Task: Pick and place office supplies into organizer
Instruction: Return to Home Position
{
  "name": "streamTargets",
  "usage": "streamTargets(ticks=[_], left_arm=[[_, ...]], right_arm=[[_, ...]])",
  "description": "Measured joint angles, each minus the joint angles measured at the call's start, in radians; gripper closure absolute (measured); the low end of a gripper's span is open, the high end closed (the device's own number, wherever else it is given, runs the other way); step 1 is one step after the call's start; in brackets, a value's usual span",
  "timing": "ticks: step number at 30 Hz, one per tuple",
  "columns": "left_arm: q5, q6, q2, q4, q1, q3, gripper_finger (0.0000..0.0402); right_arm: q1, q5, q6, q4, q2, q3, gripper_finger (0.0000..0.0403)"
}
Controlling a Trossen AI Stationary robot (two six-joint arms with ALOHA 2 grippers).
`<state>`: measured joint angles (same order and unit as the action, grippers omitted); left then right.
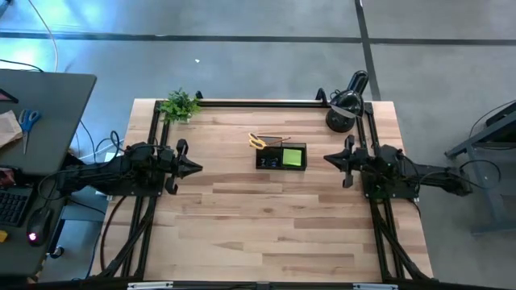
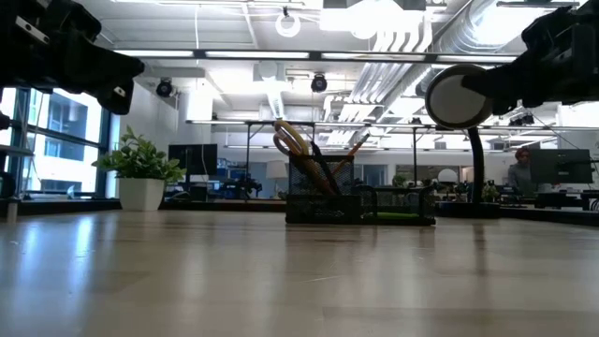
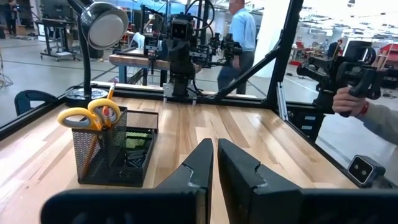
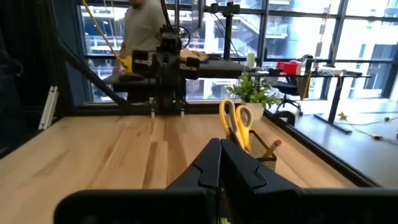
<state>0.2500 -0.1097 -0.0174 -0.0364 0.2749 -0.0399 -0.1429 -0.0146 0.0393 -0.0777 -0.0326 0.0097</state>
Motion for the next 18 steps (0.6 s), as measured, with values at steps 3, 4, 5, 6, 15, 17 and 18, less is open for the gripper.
streamTargets(ticks=[3, 4, 5, 6, 15, 17, 18], left_arm=[[0.0, 0.0, 0.0, 0.0, 0.0, 0.0, 0.0387], [0.0, 0.0, 0.0, 0.0, 0.0, 0.0, 0.0387], [0.0, 0.0, 0.0, 0.0, 0.0, 0.0, 0.0387], [0.0, 0.0, 0.0, 0.0, 0.0, 0.0, 0.0387], [0.0, 0.0, 0.0, 0.0, 0.0, 0.0, 0.0387], [0.0, 0.0, 0.0, 0.0, 0.0, 0.0, 0.0387], [0.0, 0.0, 0.0, 0.0, 0.0, 0.0, 0.0387]], right_arm=[[0.0, -0.002, -0.043, 0.04, 0.0, 0.0, 0.0402], [0.0, -0.002, -0.063, 0.052, 0.0, 0.0, 0.0402], [0.0, -0.002, -0.084, 0.063, 0.0, 0.0, 0.0402], [0.0, -0.002, -0.111, 0.066, 0.0, 0.0, 0.0403], [0.0, 0.006, -0.218, 0.07, 0.0, 0.001, 0.0402], [0.0, 0.006, -0.218, 0.071, 0.0, 0.001, 0.0402], [0.0, 0.006, -0.218, 0.071, 0.0, 0.001, 0.0402]])
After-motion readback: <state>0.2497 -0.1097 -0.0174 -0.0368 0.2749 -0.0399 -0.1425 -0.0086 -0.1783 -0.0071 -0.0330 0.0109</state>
